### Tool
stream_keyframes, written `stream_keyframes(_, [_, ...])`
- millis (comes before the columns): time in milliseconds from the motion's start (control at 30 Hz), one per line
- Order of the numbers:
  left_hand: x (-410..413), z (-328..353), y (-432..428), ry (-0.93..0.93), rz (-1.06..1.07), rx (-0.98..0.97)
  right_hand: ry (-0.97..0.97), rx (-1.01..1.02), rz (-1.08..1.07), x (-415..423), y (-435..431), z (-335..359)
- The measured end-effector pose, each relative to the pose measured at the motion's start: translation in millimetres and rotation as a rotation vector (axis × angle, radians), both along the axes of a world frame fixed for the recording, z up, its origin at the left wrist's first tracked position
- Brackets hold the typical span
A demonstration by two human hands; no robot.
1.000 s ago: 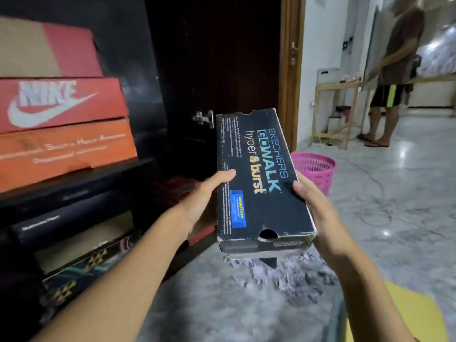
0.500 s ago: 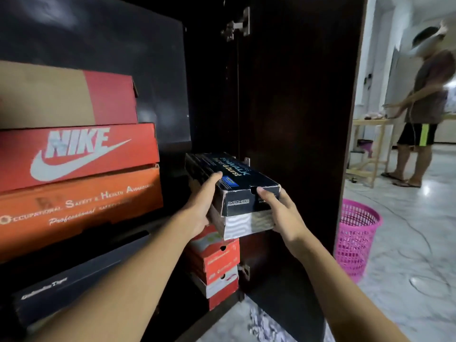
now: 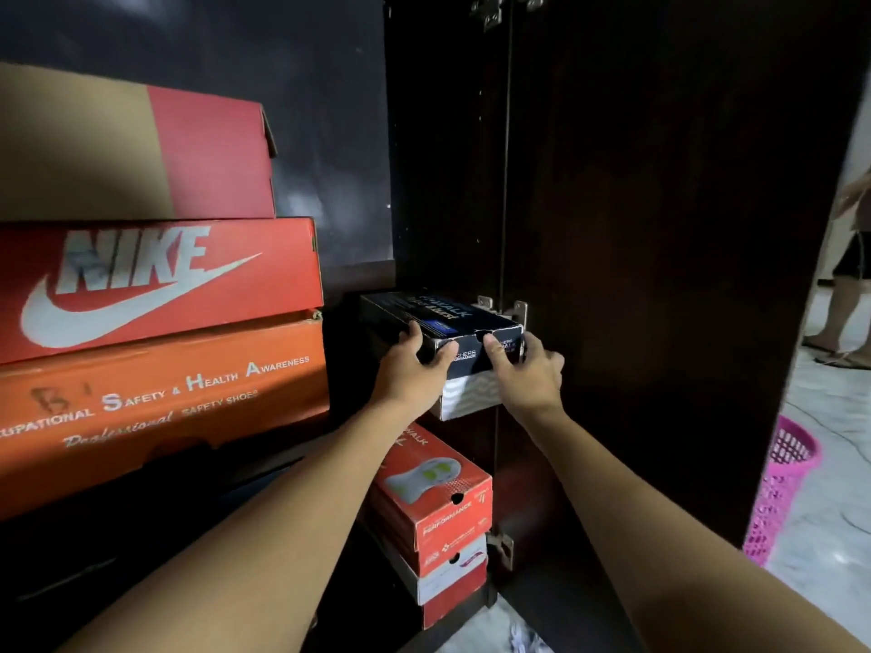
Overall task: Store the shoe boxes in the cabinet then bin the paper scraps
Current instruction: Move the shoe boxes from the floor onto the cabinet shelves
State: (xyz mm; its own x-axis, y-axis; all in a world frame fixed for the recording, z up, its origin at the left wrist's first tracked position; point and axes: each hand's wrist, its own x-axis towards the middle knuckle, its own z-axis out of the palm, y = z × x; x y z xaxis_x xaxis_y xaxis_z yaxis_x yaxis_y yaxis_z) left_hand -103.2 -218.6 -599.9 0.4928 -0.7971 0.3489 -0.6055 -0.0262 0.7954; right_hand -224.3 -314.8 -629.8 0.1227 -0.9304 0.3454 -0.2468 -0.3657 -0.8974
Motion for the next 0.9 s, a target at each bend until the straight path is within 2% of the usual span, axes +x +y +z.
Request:
stream_keyframes(100, [9,7,-18,0.018,0.011,0.048,0.049,-0.096,0.054,17,-11,5])
stream_keyframes(300, [43,9,-39,0.048,0.118,0.054,0.334,-0.117,0.317,45,-23,6])
stream_keyframes(633, [56,-4,-54,0.078,0.123,-0.013,0.493,-0.148,0.376,34,-43,3])
stream_keyframes(767, [47,3,-51,0.058,0.190,0.054,0.498,-0.176,0.284,5,-27,5])
stream_keyframes(900, [16,-6,-34,-0.123,0.201,0.080,0.700,-0.311,0.143,-54,13,-16])
